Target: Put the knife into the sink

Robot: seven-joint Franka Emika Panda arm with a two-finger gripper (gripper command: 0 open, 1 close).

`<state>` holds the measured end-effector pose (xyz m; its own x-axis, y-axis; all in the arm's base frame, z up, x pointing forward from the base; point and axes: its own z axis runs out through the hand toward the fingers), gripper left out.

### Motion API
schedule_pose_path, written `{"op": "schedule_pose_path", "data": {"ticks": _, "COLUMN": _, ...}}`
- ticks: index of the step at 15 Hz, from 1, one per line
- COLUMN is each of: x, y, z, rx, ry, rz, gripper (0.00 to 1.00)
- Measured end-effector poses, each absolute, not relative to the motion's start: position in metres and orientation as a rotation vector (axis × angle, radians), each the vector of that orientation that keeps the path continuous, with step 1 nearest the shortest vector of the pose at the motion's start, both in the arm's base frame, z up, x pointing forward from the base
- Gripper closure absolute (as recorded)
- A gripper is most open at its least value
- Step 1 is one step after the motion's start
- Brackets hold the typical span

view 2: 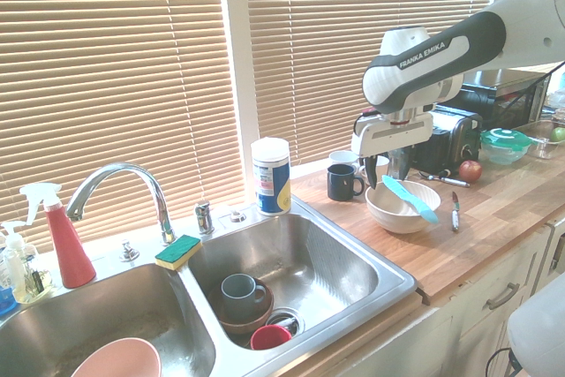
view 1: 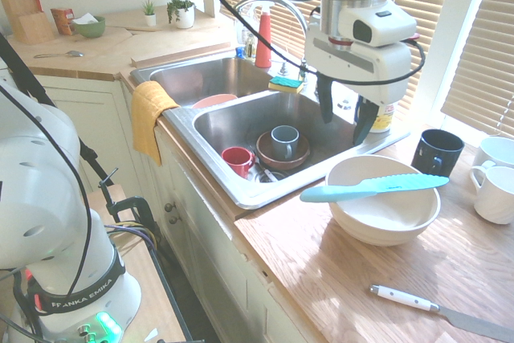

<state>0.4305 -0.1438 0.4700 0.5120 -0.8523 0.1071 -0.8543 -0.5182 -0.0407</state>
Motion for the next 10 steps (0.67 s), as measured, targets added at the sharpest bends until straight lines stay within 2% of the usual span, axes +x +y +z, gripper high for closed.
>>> {"op": "schedule_pose_path", "data": {"ticks": 4, "x": 0.422, "y": -0.178, "z": 0.439, "rx": 2.619, "ry": -1.700, "rz": 0.176, "gripper": 0.00}}
{"op": "schedule_pose_path", "data": {"ticks": 10, "x": 0.402, "y": -0.175, "z": 0.394, "rx": 2.593, "ry": -1.729, "rz": 0.106, "gripper": 0.00}}
